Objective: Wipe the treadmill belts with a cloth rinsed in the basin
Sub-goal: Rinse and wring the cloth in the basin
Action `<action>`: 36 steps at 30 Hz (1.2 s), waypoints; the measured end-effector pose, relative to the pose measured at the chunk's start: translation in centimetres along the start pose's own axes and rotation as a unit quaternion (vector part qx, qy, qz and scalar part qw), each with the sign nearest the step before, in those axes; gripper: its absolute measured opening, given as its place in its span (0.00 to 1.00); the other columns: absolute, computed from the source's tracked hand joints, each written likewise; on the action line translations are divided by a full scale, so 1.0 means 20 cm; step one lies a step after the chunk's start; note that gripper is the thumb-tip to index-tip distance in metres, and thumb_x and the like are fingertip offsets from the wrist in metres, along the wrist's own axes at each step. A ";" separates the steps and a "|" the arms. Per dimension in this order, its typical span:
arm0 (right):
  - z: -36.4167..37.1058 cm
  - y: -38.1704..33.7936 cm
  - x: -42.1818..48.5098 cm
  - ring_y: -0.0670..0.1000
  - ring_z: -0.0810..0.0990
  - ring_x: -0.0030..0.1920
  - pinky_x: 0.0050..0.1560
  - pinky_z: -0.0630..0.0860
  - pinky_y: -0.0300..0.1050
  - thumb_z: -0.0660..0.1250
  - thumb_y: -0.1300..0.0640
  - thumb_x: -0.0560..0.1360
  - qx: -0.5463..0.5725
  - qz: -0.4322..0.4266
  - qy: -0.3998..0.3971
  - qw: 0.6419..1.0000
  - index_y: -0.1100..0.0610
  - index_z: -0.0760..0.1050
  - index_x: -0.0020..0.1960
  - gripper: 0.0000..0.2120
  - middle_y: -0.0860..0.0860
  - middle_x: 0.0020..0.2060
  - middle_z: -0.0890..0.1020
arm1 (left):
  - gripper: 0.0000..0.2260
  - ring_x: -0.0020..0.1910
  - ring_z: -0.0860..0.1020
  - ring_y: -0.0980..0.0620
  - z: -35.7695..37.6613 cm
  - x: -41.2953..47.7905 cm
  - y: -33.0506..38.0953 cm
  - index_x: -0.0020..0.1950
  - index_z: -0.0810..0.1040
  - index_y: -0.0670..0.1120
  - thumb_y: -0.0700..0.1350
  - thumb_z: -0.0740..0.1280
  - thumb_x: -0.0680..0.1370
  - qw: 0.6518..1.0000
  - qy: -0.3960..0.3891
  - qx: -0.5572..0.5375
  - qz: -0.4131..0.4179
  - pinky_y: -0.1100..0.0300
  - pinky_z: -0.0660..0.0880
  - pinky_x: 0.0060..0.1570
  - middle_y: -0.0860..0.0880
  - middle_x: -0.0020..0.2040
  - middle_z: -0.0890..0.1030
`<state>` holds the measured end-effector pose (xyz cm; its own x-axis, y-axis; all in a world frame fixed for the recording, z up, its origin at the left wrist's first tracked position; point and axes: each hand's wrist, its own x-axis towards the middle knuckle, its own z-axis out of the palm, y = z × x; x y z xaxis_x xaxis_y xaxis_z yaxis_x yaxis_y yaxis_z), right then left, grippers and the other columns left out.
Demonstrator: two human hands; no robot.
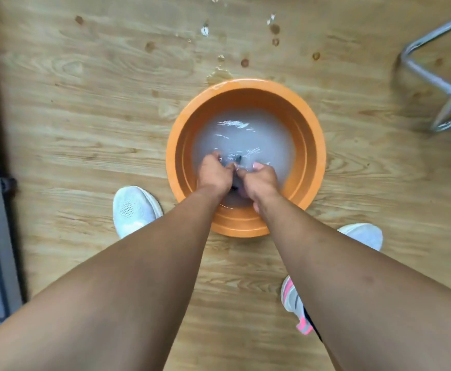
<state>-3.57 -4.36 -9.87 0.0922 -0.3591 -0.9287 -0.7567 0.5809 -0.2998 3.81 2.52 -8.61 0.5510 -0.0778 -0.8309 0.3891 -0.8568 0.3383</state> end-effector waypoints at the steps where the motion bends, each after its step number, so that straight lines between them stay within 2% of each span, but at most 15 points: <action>1: 0.01 -0.03 0.00 0.51 0.82 0.45 0.39 0.81 0.38 0.76 0.54 0.76 0.035 0.009 -0.004 0.999 0.53 0.76 0.57 0.14 0.52 0.51 0.83 | 0.09 0.42 0.79 0.45 -0.01 0.01 0.01 0.45 0.76 0.46 0.44 0.75 0.79 0.999 0.007 -0.030 -0.012 0.63 0.69 0.41 0.47 0.42 0.81; 2: 0.01 -0.06 -0.01 0.51 0.83 0.45 0.38 0.82 0.38 0.75 0.54 0.77 0.071 0.020 -0.014 0.997 0.54 0.77 0.55 0.10 0.52 0.49 0.83 | 0.10 0.36 0.77 0.50 -0.02 0.01 0.02 0.43 0.76 0.46 0.43 0.76 0.78 0.998 0.011 -0.067 -0.016 0.66 0.69 0.35 0.51 0.38 0.79; 4: 0.00 -0.10 -0.02 0.51 0.84 0.45 0.45 0.84 0.42 0.74 0.52 0.78 0.092 0.017 -0.052 0.994 0.56 0.81 0.55 0.10 0.53 0.46 0.85 | 0.10 0.32 0.74 0.58 -0.04 0.00 0.02 0.44 0.78 0.46 0.39 0.79 0.74 0.995 0.001 -0.104 0.002 0.72 0.67 0.30 0.54 0.36 0.78; 9: -0.12 -0.13 -0.07 0.48 0.84 0.40 0.38 0.84 0.40 0.75 0.55 0.79 0.019 -0.028 -0.063 0.997 0.57 0.80 0.45 0.08 0.52 0.39 0.84 | 0.15 0.27 0.67 0.59 -0.09 -0.06 0.00 0.45 0.78 0.45 0.37 0.83 0.69 0.985 -0.087 -0.145 0.037 0.66 0.67 0.31 0.51 0.32 0.71; 12: -0.19 -0.17 -0.09 0.46 0.84 0.31 0.34 0.83 0.37 0.77 0.52 0.77 0.032 -0.035 -0.079 0.996 0.60 0.82 0.45 0.11 0.52 0.32 0.85 | 0.11 0.34 0.75 0.56 -0.13 -0.08 0.00 0.41 0.78 0.47 0.42 0.81 0.73 0.972 -0.115 -0.204 0.030 0.64 0.73 0.39 0.50 0.34 0.77; 16: -0.25 -0.20 -0.05 0.45 0.82 0.26 0.31 0.79 0.34 0.76 0.51 0.78 0.069 -0.028 -0.037 0.997 0.59 0.79 0.43 0.12 0.54 0.30 0.85 | 0.12 0.45 0.78 0.47 -0.11 -0.05 -0.01 0.40 0.76 0.50 0.47 0.71 0.83 0.962 -0.041 -0.270 -0.020 0.50 0.75 0.50 0.45 0.43 0.82; 19: -0.23 -0.20 0.03 0.52 0.87 0.43 0.36 0.84 0.42 0.67 0.50 0.84 0.079 0.007 0.022 0.997 0.57 0.76 0.55 0.10 0.59 0.45 0.86 | 0.10 0.51 0.81 0.45 -0.08 -0.01 -0.02 0.48 0.74 0.47 0.49 0.63 0.87 0.950 0.012 -0.302 -0.079 0.52 0.83 0.45 0.41 0.52 0.82; 21: -0.20 -0.20 0.06 0.56 0.84 0.55 0.41 0.86 0.49 0.67 0.48 0.83 0.072 0.027 0.042 0.996 0.54 0.73 0.68 0.17 0.56 0.55 0.82 | 0.06 0.52 0.80 0.46 -0.06 -0.01 -0.01 0.50 0.72 0.47 0.44 0.64 0.86 0.951 0.034 -0.292 -0.093 0.56 0.84 0.40 0.42 0.54 0.80; 22: -0.18 -0.20 0.07 0.55 0.83 0.56 0.42 0.87 0.52 0.70 0.48 0.82 0.067 0.027 0.033 0.997 0.53 0.71 0.70 0.20 0.54 0.56 0.81 | 0.03 0.51 0.80 0.46 -0.04 0.00 -0.02 0.53 0.72 0.47 0.41 0.65 0.84 0.958 0.039 -0.271 -0.090 0.53 0.85 0.44 0.44 0.54 0.79; 24: -0.13 -0.20 0.07 0.53 0.83 0.53 0.44 0.87 0.55 0.74 0.58 0.78 0.039 0.007 -0.007 0.999 0.52 0.73 0.67 0.19 0.52 0.57 0.81 | 0.15 0.52 0.81 0.47 -0.02 -0.01 0.00 0.63 0.74 0.49 0.35 0.66 0.79 0.972 0.035 -0.214 -0.086 0.50 0.83 0.55 0.48 0.54 0.81; 26: -0.10 -0.16 0.11 0.53 0.87 0.48 0.43 0.87 0.53 0.70 0.67 0.75 -0.037 -0.014 -0.015 0.999 0.51 0.77 0.63 0.20 0.53 0.56 0.85 | 0.23 0.57 0.82 0.46 -0.02 0.00 0.03 0.70 0.75 0.51 0.35 0.67 0.77 0.977 0.027 -0.198 -0.075 0.50 0.81 0.62 0.48 0.60 0.83; 29: -0.12 -0.16 0.12 0.53 0.88 0.42 0.52 0.85 0.51 0.70 0.63 0.75 -0.114 -0.021 0.069 0.991 0.54 0.80 0.62 0.15 0.53 0.48 0.87 | 0.26 0.73 0.74 0.43 -0.04 0.03 0.06 0.80 0.69 0.46 0.35 0.62 0.81 0.975 0.051 -0.193 -0.094 0.56 0.68 0.74 0.45 0.74 0.75; 32: -0.15 -0.19 0.08 0.58 0.84 0.57 0.59 0.77 0.44 0.68 0.61 0.79 -0.131 -0.040 0.166 0.977 0.59 0.79 0.63 0.14 0.56 0.56 0.84 | 0.23 0.74 0.72 0.40 -0.06 0.08 0.07 0.79 0.68 0.43 0.41 0.59 0.82 0.980 0.041 -0.167 -0.100 0.54 0.67 0.71 0.41 0.76 0.73; 34: -0.10 -0.22 0.03 0.62 0.80 0.64 0.61 0.74 0.47 0.64 0.62 0.78 -0.156 -0.075 0.146 0.974 0.59 0.78 0.64 0.15 0.59 0.62 0.83 | 0.26 0.77 0.68 0.41 -0.05 0.08 0.07 0.82 0.62 0.46 0.49 0.59 0.84 0.989 -0.002 -0.134 -0.067 0.53 0.64 0.73 0.42 0.79 0.69; 36: -0.01 -0.24 -0.02 0.62 0.78 0.64 0.59 0.71 0.49 0.63 0.55 0.79 -0.175 -0.113 0.080 0.975 0.58 0.76 0.62 0.14 0.60 0.62 0.81 | 0.26 0.80 0.64 0.41 -0.03 0.09 0.05 0.84 0.58 0.48 0.54 0.55 0.87 0.993 -0.046 -0.104 -0.043 0.52 0.61 0.78 0.43 0.82 0.66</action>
<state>-0.09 -7.03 -8.03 0.2014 -0.5740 -0.7937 -0.9059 0.1991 -0.3738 5.55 1.76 -9.47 0.4439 -0.0636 -0.8938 0.5800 -0.7399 0.3407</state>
